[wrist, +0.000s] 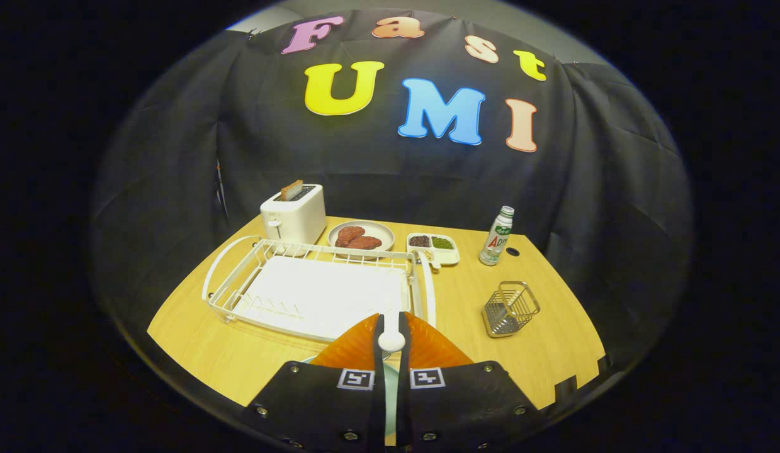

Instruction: Take the plate from the dish rack, then take the spoon from the basket and place it into the plate.

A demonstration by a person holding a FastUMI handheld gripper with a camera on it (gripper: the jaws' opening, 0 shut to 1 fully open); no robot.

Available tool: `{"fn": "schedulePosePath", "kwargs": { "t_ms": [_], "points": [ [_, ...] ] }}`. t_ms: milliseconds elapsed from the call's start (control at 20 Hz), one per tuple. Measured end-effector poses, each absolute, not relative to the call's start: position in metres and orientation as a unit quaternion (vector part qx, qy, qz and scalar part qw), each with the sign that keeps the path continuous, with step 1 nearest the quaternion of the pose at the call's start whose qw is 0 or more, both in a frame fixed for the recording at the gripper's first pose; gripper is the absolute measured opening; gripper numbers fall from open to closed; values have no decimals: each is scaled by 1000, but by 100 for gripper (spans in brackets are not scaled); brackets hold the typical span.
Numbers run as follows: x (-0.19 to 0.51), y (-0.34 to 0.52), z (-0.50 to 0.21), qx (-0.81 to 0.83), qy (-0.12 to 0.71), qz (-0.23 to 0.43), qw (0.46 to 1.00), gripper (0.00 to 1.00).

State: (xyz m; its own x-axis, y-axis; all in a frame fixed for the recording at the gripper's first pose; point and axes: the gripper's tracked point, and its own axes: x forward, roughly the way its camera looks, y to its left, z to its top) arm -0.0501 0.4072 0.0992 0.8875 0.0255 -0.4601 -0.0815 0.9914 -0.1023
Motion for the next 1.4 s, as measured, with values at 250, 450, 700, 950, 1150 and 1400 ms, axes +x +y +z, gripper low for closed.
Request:
{"fn": "schedulePosePath", "kwargs": {
  "t_ms": [250,450,700,950,1150,1400],
  "points": [
    [-65,432,72,-66,264,61,960,6],
    [-70,446,53,-63,282,81,954,6],
    [-76,456,39,-60,297,106,947,6],
    [-76,450,37,-51,297,106,948,6],
    [-75,449,38,-49,294,106,949,11],
    [-68,437,43,-53,288,90,952,16]
  ]
}}
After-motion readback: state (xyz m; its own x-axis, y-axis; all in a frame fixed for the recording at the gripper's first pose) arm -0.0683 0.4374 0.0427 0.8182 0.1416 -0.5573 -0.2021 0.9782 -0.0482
